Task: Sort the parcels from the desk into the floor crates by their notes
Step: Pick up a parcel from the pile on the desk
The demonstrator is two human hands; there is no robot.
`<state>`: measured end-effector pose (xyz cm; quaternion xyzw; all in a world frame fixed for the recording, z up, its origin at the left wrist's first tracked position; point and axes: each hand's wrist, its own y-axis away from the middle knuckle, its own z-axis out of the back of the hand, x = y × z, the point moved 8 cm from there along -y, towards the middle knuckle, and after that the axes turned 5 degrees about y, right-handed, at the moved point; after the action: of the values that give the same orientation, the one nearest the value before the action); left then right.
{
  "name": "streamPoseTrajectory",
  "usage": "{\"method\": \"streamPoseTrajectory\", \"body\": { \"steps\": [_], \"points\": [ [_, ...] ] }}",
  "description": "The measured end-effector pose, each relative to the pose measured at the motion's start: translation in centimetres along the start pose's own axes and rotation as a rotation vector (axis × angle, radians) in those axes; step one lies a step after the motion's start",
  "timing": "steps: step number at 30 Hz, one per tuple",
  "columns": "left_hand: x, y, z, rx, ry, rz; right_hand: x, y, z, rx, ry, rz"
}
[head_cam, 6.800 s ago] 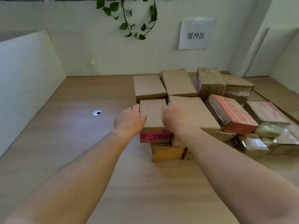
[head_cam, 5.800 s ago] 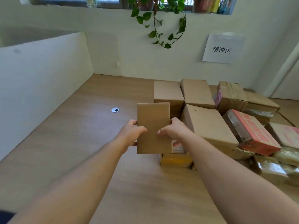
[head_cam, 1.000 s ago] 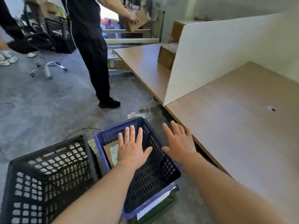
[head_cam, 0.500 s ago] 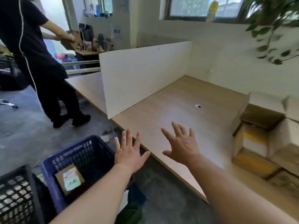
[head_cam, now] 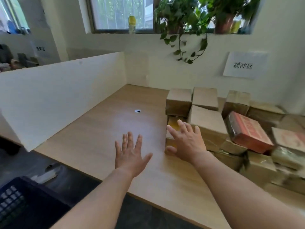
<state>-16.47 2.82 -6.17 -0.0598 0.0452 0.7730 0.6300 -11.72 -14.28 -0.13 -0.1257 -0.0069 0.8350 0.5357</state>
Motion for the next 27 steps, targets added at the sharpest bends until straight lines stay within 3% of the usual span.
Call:
{"method": "streamPoseTrajectory", "body": {
  "steps": [8, 17, 24, 27],
  "points": [
    [-9.8, -5.2, 1.1, -0.009, -0.008, -0.213, -12.0, 1.8, -0.1, -0.032, -0.028, -0.282],
    [-19.6, -13.1, 0.5, -0.020, 0.045, -0.409, -20.6, 0.2, -3.4, 0.087, -0.146, -0.476],
    [-22.1, -19.4, -0.3, 0.044, 0.081, -0.423, -23.3, -4.3, -7.6, 0.259, -0.375, -0.561],
    [-22.1, -20.6, -1.2, 0.154, 0.174, -0.386, -23.5, -5.1, -9.8, 0.356, -0.526, -0.613]
  ]
}}
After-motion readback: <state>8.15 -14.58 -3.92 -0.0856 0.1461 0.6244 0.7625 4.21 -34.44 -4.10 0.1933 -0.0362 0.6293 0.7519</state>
